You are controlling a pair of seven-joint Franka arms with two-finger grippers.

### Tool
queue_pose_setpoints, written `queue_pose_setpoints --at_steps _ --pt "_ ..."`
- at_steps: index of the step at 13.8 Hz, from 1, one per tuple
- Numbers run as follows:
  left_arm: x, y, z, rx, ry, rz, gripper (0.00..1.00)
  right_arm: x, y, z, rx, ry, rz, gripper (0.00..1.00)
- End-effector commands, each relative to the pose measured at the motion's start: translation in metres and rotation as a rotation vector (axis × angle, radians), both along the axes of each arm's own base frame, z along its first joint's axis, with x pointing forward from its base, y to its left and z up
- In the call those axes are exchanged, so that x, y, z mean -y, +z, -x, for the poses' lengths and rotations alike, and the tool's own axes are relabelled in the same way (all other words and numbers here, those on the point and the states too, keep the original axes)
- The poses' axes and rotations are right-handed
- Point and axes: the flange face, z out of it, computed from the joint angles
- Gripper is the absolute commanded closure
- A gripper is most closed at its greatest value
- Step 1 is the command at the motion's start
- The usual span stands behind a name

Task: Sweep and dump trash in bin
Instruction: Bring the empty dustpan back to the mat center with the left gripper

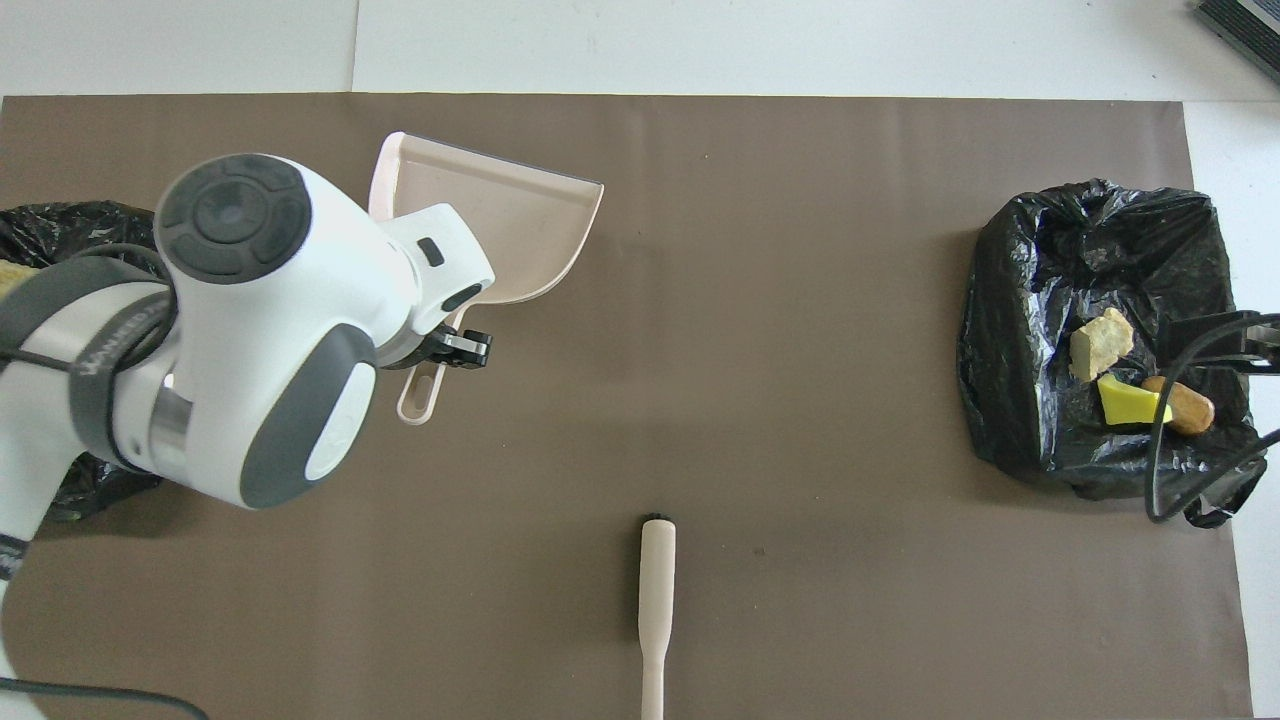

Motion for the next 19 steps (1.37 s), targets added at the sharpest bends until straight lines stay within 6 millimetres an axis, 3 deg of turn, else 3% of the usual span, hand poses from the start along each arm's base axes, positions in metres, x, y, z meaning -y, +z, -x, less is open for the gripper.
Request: queue_pose_setpoints --at_steps 1,3,6,8,10,11,16,18,19 --pt "0.056 -0.032 -0.016 0.013 0.114 0.007 1.00 0.002 0.002 -0.005 0.013 0.016 -0.027 0.00" --pt "0.100 -0.055 -0.007 0.027 0.126 0.012 1.00 0.002 -0.003 -0.008 -0.005 0.014 -0.042 0.00" --pt "0.150 -0.086 -0.007 0.040 0.188 0.014 1.00 0.006 0.003 -0.024 -0.029 0.011 -0.035 0.00" --pt "0.164 -0.110 -0.013 0.064 0.208 0.045 1.00 0.000 -0.001 -0.021 -0.034 0.019 -0.038 0.00" --pt "0.166 -0.117 -0.013 0.069 0.203 0.048 1.00 -0.001 0.000 -0.020 -0.036 0.016 -0.052 0.00" --pt "0.165 -0.119 -0.012 0.065 0.202 0.046 0.80 -0.001 0.000 -0.020 -0.036 0.018 -0.053 0.00" --pt "0.161 -0.123 -0.012 0.055 0.201 0.047 0.01 -0.004 0.000 -0.021 -0.036 0.021 -0.053 0.00" --pt "0.156 -0.112 -0.013 0.059 0.206 0.050 0.00 -0.005 0.000 -0.021 -0.036 0.023 -0.053 0.00" --pt "0.152 -0.091 -0.012 0.074 0.197 0.065 0.00 -0.004 0.000 -0.021 -0.036 0.022 -0.051 0.00"
